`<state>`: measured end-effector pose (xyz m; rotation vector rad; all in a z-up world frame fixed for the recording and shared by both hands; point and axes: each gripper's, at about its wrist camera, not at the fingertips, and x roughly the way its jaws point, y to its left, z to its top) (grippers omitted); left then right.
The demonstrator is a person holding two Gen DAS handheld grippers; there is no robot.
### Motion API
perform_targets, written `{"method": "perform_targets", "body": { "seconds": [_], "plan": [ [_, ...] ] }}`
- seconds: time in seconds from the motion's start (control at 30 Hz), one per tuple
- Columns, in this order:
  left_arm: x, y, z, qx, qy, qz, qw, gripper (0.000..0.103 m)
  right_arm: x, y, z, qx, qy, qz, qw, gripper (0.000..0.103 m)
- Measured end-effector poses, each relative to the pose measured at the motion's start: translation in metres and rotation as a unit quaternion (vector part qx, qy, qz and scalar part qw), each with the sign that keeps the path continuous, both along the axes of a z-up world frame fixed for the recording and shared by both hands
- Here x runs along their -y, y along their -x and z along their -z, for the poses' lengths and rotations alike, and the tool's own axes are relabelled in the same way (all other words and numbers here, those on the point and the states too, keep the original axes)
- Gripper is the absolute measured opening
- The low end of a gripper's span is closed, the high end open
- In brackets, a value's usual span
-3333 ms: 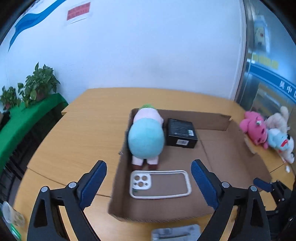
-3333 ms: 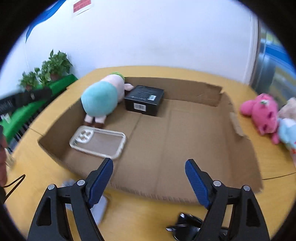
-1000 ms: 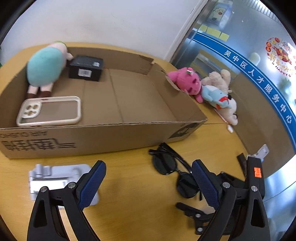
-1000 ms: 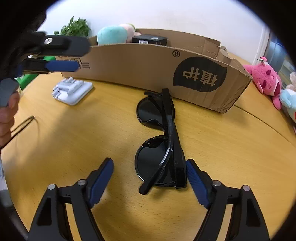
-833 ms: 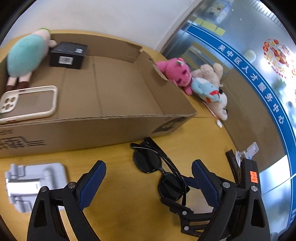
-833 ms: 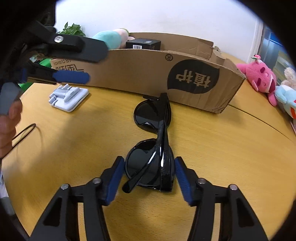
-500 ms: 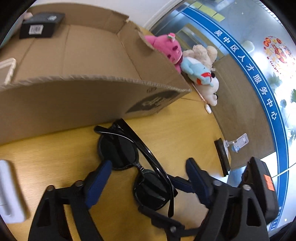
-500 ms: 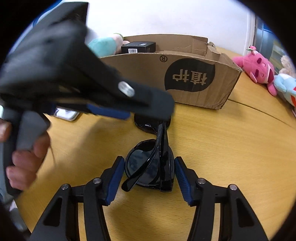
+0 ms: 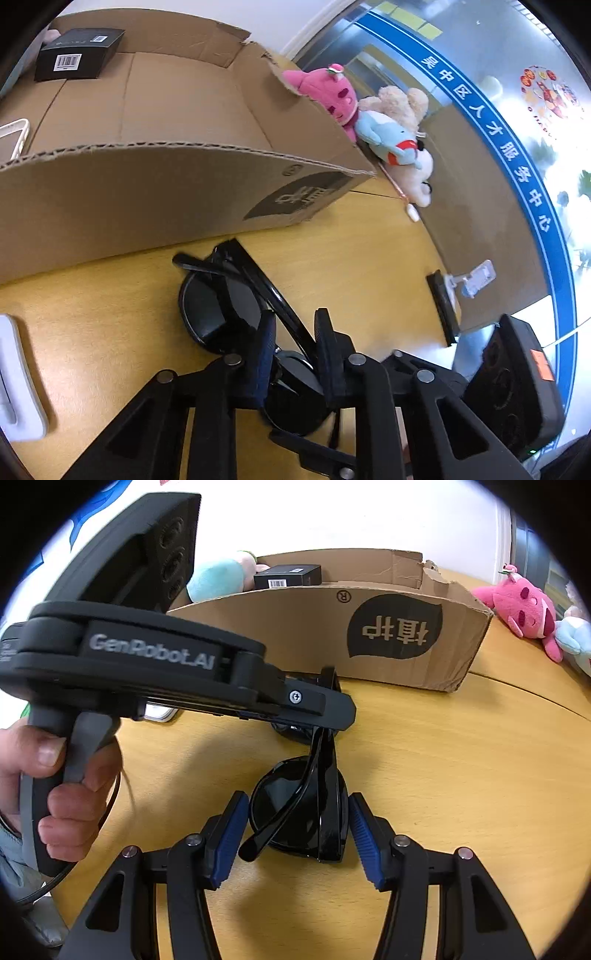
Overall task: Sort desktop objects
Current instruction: 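Close the right gripper on the sunglasses temple and lift them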
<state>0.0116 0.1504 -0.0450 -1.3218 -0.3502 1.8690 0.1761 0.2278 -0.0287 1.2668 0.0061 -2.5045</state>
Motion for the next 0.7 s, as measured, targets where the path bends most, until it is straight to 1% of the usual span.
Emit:
{"method": "perform_targets", "body": {
  "seconds": [0.17,0.33,0.43,0.53,0.57,0.7],
  "plan": [
    [0.002,-0.008,-0.016,-0.015,-0.008,0.007,0.9998,0.014,0.002,-0.005,-0.006,-0.008,0.004,0.004,1.000,0.055],
    [0.004,-0.016,-0.047,-0.042,-0.016,0.015,0.9989,0.012,0.003,-0.012,-0.026,-0.033,0.011,0.005,0.999,0.054],
    [0.005,-0.020,-0.078,-0.073,-0.020,0.022,0.9969,0.012,0.004,-0.014,-0.049,-0.060,0.015,0.004,0.998,0.055],
    [0.007,-0.017,-0.114,-0.107,-0.026,0.025,0.9936,0.012,0.006,-0.011,-0.077,-0.093,0.017,0.003,0.995,0.054],
    [0.008,-0.014,-0.129,-0.121,-0.026,0.026,0.9920,0.012,0.006,-0.006,-0.086,-0.104,0.018,0.002,0.994,0.054],
    [0.015,0.001,-0.171,-0.151,-0.032,0.024,0.9877,0.012,0.008,0.007,-0.125,-0.145,0.026,-0.001,0.989,0.055]
  ]
}}
